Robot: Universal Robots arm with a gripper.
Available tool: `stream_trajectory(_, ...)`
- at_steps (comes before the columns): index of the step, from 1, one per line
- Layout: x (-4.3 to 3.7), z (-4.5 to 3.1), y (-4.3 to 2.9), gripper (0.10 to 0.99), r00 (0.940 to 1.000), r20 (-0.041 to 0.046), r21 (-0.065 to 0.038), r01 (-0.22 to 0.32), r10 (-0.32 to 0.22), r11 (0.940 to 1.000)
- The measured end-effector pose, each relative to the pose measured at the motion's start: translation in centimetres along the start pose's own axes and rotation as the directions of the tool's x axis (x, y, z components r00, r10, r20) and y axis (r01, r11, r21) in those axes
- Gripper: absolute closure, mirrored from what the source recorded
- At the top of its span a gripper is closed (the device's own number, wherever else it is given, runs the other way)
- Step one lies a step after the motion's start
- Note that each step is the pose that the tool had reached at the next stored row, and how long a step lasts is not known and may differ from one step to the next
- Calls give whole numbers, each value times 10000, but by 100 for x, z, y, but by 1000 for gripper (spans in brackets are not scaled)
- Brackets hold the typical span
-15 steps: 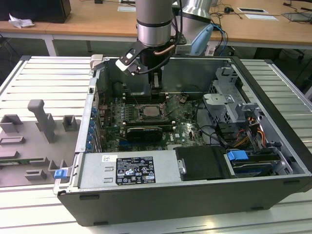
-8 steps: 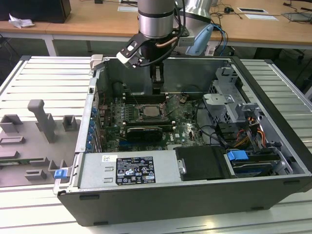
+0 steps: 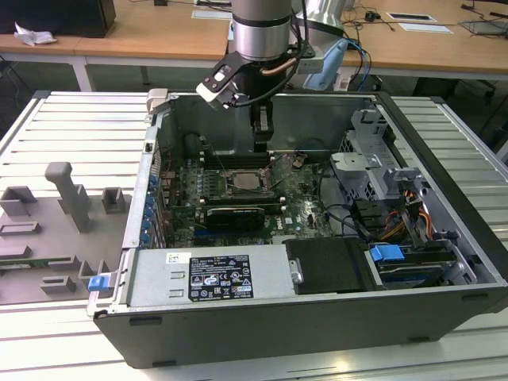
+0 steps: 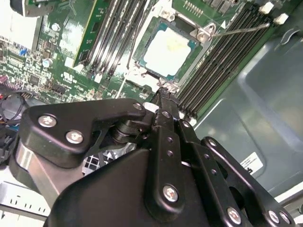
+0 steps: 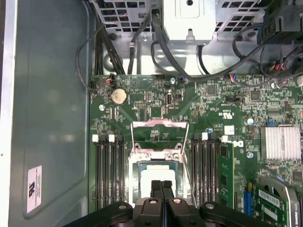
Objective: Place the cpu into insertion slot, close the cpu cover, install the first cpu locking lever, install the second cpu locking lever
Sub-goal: 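Close the cpu cover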
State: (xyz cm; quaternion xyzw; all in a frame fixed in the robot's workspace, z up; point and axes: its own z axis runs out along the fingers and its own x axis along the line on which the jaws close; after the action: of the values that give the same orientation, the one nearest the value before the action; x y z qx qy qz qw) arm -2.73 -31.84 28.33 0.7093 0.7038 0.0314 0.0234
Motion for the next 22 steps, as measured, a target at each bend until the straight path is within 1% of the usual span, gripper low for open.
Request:
stream_trajectory(1,0,2,21,980,10000,-1,0,1,-1,10000)
stream_trajectory(5,5,5,63,980,10000,-1,0,7,-7,10000)
stream_trajectory(17,9,12,146,980,10000,-2,0,14,-14,10000)
stream_trajectory(22,10,16,200,980,10000,-2,0,18,-18,10000)
